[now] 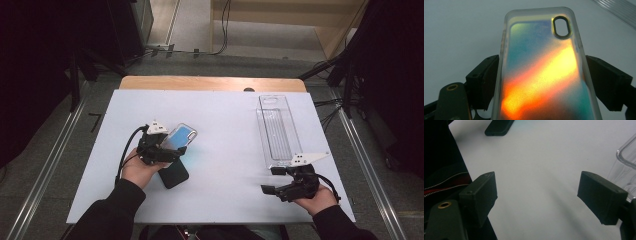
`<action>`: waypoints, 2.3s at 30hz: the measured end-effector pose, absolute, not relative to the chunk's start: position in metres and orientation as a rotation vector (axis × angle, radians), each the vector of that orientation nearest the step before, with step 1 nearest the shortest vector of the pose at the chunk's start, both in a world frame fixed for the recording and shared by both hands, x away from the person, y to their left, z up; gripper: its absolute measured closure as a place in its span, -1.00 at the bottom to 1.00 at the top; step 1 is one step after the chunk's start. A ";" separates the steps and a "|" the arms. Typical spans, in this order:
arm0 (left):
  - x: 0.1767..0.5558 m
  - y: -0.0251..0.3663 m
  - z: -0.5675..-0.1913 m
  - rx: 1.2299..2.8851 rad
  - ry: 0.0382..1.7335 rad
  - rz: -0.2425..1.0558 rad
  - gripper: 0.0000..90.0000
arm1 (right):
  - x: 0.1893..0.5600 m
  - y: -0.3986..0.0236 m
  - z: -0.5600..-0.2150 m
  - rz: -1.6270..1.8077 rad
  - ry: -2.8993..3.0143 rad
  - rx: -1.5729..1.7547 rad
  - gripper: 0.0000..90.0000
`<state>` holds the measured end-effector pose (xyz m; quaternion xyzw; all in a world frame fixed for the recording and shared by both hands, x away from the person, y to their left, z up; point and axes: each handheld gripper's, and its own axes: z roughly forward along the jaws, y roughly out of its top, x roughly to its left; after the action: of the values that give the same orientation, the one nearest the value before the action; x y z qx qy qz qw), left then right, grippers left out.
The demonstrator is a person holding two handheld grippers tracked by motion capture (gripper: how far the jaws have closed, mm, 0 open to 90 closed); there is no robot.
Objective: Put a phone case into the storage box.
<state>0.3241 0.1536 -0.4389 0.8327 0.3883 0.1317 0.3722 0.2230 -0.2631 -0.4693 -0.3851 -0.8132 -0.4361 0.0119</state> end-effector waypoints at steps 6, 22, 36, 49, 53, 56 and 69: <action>0.308 0.151 -0.438 2.124 0.979 0.322 -0.63 | 0.224 -0.262 -0.469 -1.372 -2.535 -1.222 -0.68; 0.284 0.130 -0.446 2.103 0.960 0.309 -0.63 | 0.222 -0.252 -0.466 -1.417 -2.526 -1.202 -0.68; 0.285 0.107 -0.456 2.062 1.006 0.325 -0.63 | 0.228 -0.241 -0.462 -1.419 -2.453 -1.283 -0.68; 0.280 0.089 -0.465 2.005 0.966 0.414 -0.63 | 0.232 -0.231 -0.455 -1.441 -2.399 -1.385 -0.68; 0.280 0.087 -0.469 1.955 0.950 0.437 -0.63 | 0.235 -0.228 -0.452 -1.456 -2.378 -1.403 -0.68; 0.279 0.084 -0.471 1.932 0.956 0.436 -0.63 | 0.236 -0.226 -0.450 -1.464 -2.377 -1.410 -0.68; 0.268 0.072 -0.476 1.833 0.973 0.475 -0.63 | 0.249 -0.205 -0.438 -1.517 -2.312 -1.457 -0.68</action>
<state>0.2681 0.0724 -0.4757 0.7529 0.3996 0.1951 0.4852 0.2486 -0.2053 -0.4383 -0.4661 -0.7397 -0.4853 0.0081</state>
